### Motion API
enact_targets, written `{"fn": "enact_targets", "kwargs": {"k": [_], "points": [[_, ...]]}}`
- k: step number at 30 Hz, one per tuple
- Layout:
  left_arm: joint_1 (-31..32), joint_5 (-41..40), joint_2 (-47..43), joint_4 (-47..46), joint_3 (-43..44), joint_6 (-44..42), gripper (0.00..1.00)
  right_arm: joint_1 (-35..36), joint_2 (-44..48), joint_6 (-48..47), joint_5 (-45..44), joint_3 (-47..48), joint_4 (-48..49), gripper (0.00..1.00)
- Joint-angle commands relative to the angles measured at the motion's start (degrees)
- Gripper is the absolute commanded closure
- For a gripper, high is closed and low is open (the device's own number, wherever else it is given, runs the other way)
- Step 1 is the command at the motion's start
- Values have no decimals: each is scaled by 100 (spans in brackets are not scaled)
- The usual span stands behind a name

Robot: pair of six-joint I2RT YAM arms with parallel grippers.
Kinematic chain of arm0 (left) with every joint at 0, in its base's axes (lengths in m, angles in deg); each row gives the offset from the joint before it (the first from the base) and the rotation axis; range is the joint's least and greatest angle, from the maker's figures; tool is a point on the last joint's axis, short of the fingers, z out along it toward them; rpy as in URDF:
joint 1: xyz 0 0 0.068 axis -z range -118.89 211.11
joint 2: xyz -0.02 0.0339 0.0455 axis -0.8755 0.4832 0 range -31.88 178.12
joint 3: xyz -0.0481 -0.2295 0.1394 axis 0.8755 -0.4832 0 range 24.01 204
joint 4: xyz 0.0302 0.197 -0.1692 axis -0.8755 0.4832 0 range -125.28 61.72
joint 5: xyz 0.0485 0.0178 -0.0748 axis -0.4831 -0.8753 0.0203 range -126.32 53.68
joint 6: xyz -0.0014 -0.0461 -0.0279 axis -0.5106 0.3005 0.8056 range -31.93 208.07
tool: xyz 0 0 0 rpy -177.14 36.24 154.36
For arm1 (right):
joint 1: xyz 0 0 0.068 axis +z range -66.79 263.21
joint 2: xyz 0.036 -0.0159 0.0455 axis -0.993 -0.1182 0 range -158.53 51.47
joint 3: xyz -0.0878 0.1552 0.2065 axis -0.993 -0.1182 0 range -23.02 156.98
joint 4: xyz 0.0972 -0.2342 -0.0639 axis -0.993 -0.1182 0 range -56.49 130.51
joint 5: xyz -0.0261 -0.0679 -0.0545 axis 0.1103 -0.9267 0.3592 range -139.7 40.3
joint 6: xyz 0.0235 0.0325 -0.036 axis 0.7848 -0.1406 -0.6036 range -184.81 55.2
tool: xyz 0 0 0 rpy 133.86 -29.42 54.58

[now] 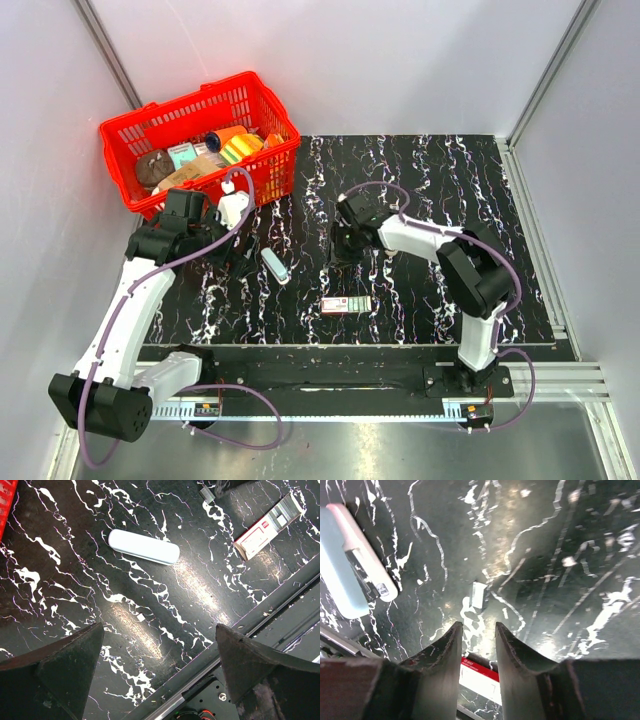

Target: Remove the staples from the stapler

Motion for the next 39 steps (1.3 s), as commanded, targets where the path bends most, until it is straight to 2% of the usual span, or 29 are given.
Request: {"fn": "enact_targets", "kwargs": {"k": [1,6,9,10,13,15,18,21,25,29,35,39], "points": [[11,-37,-134,-210,-57,22,1,405,101,-97,-610,333,-183,61],[449,-125,102,-597,21,-162,1,405,1171,-123,-1706,-106,-166,52],[1116,-440,480,-939,135,-565,1,396,1928,69,-2227,-719,184,31],[1336,-615,638,-1080,136,-802,1,379,2104,166,-2220,-992,394,28],[2048,-1283,1182,-1607,-13,-1540,1,396,2561,490,-2316,-1660,650,30],[2330,-1504,1560,-1949,-75,-2032,1,405,2939,894,-2412,-2266,913,37],[2525,-1584,2228,-2398,-75,-2551,1,475,3957,1352,-2438,-3434,1713,43],[2586,-1531,2791,-2898,-67,-3123,1,519,4933,1450,-2737,-4086,1812,43],[2744,-1654,3468,-3506,21,-3756,1,519,5865,1275,-3115,-4290,1399,43],[2955,-1900,4145,-3813,276,-4056,1,519,6280,1142,-3327,-4273,1231,41],[3096,-2032,4673,-4218,408,-4179,1,519,6333,1037,-3450,-4194,1214,39],[3123,-1919,4823,-4035,592,-4118,1,511,6430,1028,-3511,-4176,1117,37]]}}
